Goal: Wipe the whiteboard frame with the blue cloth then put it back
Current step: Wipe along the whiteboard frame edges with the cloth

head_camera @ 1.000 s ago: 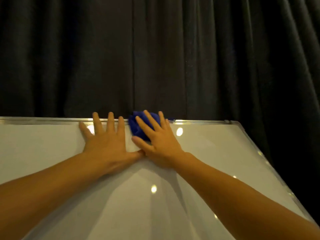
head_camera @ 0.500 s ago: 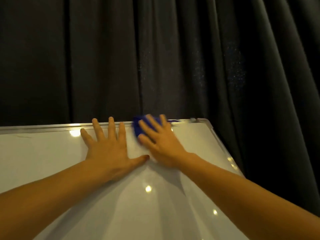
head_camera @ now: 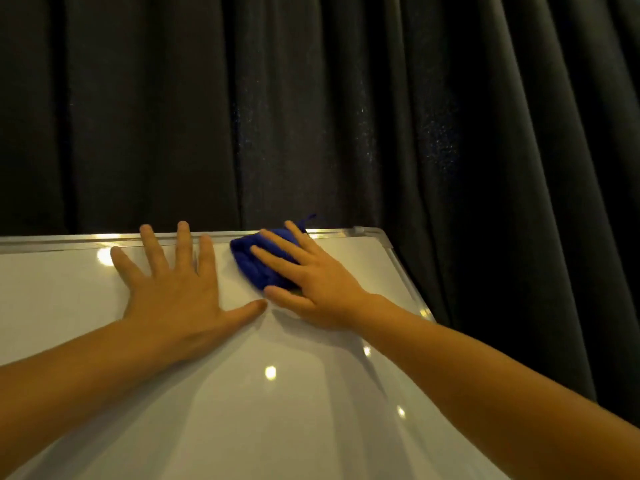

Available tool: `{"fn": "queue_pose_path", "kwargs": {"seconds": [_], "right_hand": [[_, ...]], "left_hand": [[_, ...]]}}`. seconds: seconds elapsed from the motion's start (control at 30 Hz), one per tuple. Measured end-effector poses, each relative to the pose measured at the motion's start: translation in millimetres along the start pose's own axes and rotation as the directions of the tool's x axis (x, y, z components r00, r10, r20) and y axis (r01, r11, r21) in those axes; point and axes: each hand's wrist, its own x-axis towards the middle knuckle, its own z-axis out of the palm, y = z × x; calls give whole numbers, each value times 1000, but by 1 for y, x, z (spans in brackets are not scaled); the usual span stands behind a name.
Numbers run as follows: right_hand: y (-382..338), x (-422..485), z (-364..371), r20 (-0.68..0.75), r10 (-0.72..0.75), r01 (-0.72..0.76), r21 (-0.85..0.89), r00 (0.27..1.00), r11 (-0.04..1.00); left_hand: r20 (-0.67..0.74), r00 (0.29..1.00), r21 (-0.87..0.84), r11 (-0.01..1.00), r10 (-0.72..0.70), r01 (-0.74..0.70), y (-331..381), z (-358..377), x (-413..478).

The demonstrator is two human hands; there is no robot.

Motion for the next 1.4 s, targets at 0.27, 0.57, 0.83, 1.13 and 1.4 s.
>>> {"fn": "queue_pose_path", "kwargs": {"seconds": [0.27, 0.57, 0.83, 1.13, 1.4], "right_hand": [[30, -4, -5, -91, 778, -782, -6, 622, 624], [73, -51, -33, 66, 688, -664, -208, 723, 718], [35, -130, -14, -24, 861, -861, -5, 508, 508], [-75, -282, -27, 145, 944, -926, -199, 297, 322], [-221, -311, -125, 713, 698, -772, 479, 66, -417]], "left_hand": [[-18, 999, -60, 998, 36, -37, 14, 0, -3], [-18, 986, -31, 986, 164, -164, 89, 19, -13], [-55, 959, -27, 960, 279, -280, 125, 33, -42], [0, 797, -325, 753, 604, -571, 159, 50, -169], [352, 756, -870, -105, 552, 482, 114, 7, -349]]}}
